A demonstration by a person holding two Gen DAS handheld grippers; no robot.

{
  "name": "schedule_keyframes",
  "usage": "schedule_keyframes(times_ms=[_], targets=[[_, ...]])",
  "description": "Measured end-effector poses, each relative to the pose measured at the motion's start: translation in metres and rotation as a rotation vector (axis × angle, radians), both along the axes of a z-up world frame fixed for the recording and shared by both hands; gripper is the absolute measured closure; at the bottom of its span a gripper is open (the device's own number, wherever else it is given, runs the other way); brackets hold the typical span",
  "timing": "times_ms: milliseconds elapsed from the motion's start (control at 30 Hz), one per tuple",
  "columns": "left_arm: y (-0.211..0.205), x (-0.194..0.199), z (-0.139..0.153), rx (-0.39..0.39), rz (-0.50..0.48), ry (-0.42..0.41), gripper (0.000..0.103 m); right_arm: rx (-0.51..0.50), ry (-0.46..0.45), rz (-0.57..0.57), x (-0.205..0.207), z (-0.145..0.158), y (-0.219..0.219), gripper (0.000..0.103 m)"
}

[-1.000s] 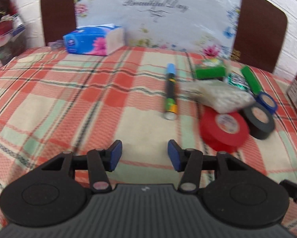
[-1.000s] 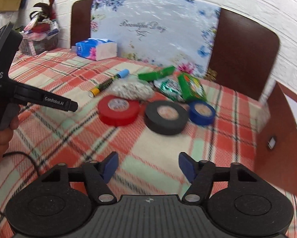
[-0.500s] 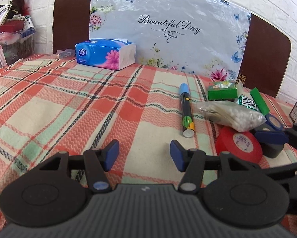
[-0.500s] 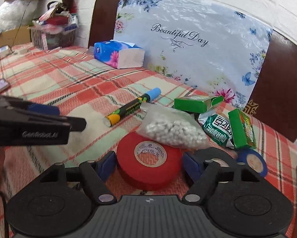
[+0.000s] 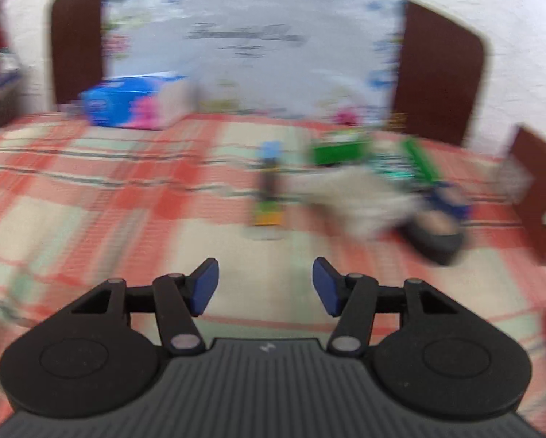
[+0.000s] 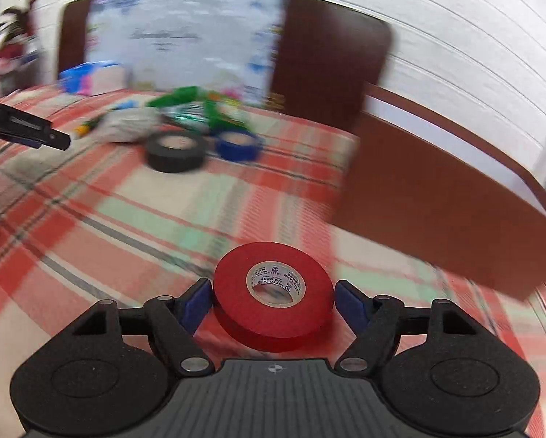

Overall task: Organize objects
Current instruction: 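Grasp the red tape roll with the left gripper, then carry the red tape roll into the brown box and release it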

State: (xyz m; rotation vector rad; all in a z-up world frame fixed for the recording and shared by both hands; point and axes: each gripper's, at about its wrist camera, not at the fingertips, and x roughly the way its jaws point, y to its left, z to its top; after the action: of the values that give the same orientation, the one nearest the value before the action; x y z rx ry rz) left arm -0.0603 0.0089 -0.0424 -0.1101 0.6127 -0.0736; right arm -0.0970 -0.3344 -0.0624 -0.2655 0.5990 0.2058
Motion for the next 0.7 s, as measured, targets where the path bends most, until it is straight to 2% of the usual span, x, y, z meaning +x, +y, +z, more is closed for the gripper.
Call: schedule_keyframes(times_ms=[133, 200, 267, 367, 400, 433, 500, 567, 600, 700], targets=[[-0.1, 0.001, 0.024, -0.014, -0.317, 0.037, 0.045, 0.067, 0.012, -0.096, -0.021, -0.004, -0.038, 0.024], [-0.146, 0.0, 0.026, -0.035, -0.461, 0.11, 0.045, 0.072, 0.008, -0.1, -0.028, -0.007, -0.041, 0.024], [-0.184, 0.0, 0.023, -0.039, -0.548, 0.19, 0.045, 0.066, -0.001, -0.09, -0.031, -0.01, -0.041, 0.024], [-0.222, -0.002, 0.014, -0.026, -0.614, 0.275, 0.047, 0.077, 0.0, -0.064, -0.027, -0.011, -0.044, 0.024], [-0.23, -0.003, 0.01, 0.004, -0.613, 0.292, 0.051, 0.08, 0.001, -0.055, -0.026, -0.012, -0.044, 0.024], [-0.236, -0.004, 0.005, 0.022, -0.611, 0.311, 0.051, 0.084, 0.002, -0.044, -0.024, -0.012, -0.045, 0.024], [-0.243, -0.004, -0.001, 0.017, -0.616, 0.342, 0.055, 0.093, 0.011, -0.019, -0.018, -0.012, -0.045, 0.025], [-0.249, -0.002, -0.003, 0.046, -0.611, 0.338, 0.061, 0.117, 0.032, 0.016, -0.011, -0.014, -0.044, 0.033], [-0.252, -0.003, -0.004, 0.063, -0.616, 0.331, 0.072, 0.124, 0.029, 0.023, -0.008, -0.014, -0.043, 0.033], [-0.258, -0.007, 0.002, 0.091, -0.607, 0.323, 0.073, 0.144, 0.02, 0.032, -0.008, -0.011, -0.045, 0.033]])
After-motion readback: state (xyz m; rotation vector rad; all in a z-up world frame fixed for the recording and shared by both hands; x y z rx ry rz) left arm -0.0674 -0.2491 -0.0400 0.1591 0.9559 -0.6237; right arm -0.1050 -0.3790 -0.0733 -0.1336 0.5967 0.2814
